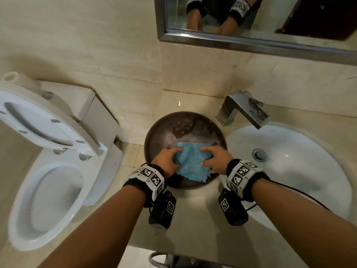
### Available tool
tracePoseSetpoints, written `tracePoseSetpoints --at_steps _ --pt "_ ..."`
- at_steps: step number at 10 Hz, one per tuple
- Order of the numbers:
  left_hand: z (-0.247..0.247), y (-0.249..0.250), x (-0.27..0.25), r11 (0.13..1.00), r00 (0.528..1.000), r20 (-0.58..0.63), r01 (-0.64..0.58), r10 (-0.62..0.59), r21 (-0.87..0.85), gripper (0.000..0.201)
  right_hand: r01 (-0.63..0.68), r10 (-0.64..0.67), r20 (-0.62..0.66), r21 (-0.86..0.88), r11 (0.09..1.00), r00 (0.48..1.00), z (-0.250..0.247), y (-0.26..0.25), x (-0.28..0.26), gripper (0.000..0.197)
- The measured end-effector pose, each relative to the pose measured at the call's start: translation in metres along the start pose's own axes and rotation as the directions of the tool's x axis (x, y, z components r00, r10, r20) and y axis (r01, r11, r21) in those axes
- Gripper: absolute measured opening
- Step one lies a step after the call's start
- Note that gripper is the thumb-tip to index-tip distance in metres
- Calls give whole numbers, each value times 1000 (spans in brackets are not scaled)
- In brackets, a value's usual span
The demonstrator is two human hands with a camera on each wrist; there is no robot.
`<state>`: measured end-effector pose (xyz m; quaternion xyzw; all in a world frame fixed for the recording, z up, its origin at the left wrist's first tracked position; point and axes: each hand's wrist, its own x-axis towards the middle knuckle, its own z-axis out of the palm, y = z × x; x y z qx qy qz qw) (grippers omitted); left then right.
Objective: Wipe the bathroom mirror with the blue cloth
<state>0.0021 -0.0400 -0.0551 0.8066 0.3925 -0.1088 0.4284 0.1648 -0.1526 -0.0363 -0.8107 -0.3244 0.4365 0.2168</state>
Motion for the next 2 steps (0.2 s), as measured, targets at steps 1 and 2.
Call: tracePoseSetpoints --at_steps 1,2 --pt "2 0 -6 999 1000 -5 8 -7 37 65 -47 47 12 -3 999 999 0 5 -7 56" --pt "-7 6 -18 999 1000 1 14 -14 36 63 -51 50 -18 -57 997 999 -8 6 -18 52"
